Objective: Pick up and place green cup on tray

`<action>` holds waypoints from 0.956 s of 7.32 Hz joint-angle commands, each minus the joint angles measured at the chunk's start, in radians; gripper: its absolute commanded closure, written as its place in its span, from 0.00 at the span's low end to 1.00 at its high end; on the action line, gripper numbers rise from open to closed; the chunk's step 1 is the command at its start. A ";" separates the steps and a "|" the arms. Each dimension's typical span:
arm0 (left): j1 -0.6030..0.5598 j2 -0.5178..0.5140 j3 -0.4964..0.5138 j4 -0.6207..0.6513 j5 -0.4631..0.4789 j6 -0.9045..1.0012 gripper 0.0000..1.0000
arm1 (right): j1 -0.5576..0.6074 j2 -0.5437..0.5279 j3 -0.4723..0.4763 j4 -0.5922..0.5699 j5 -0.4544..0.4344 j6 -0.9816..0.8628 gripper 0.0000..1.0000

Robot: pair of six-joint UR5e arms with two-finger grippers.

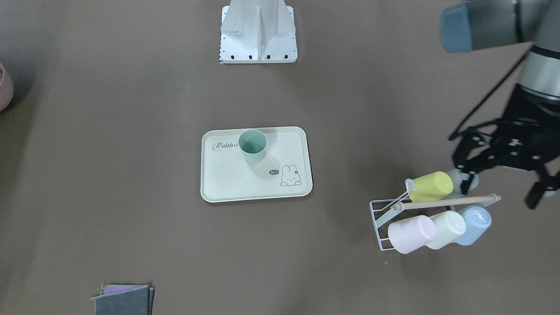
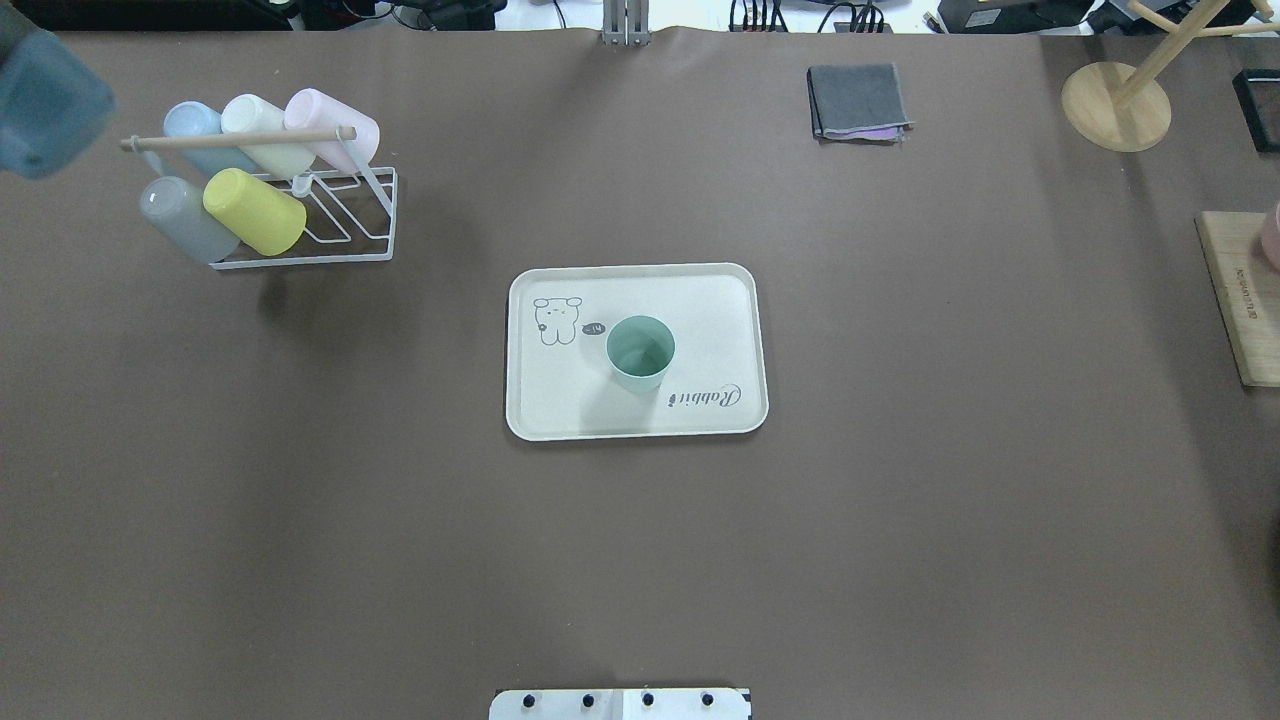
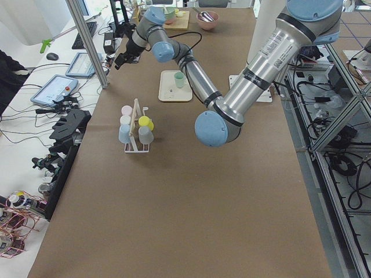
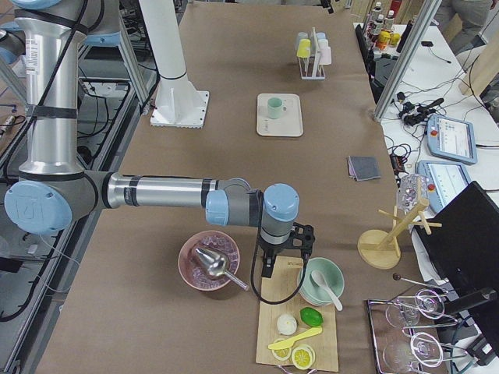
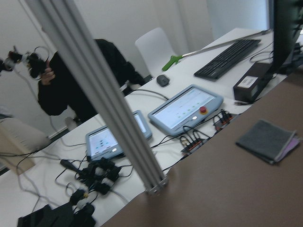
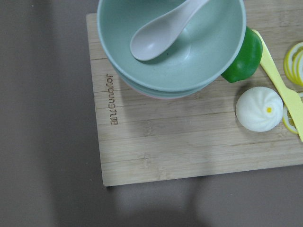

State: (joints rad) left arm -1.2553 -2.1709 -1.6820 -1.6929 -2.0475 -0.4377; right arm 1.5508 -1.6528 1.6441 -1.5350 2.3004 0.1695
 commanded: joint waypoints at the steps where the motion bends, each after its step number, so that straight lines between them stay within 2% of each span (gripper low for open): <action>1: -0.210 0.101 0.156 0.018 -0.234 -0.006 0.02 | 0.000 -0.001 -0.010 0.030 -0.006 0.012 0.00; 2: -0.255 0.225 0.166 -0.017 -0.238 0.019 0.02 | 0.000 0.001 -0.009 0.027 -0.006 0.012 0.00; 3: -0.304 0.303 0.176 -0.052 -0.252 0.095 0.02 | 0.000 0.001 -0.010 0.026 -0.004 0.012 0.00; 4: -0.309 0.374 0.176 -0.054 -0.343 0.120 0.02 | 0.000 -0.001 -0.009 0.026 -0.004 0.010 0.00; 5: -0.312 0.422 0.180 -0.053 -0.386 0.158 0.02 | 0.000 -0.001 -0.009 0.026 -0.004 0.012 0.00; 7: -0.328 0.579 0.170 -0.059 -0.388 0.305 0.02 | 0.000 -0.002 -0.009 0.026 -0.004 0.012 0.00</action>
State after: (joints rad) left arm -1.5708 -1.6909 -1.5067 -1.7478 -2.4240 -0.2114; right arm 1.5509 -1.6546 1.6351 -1.5094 2.2957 0.1809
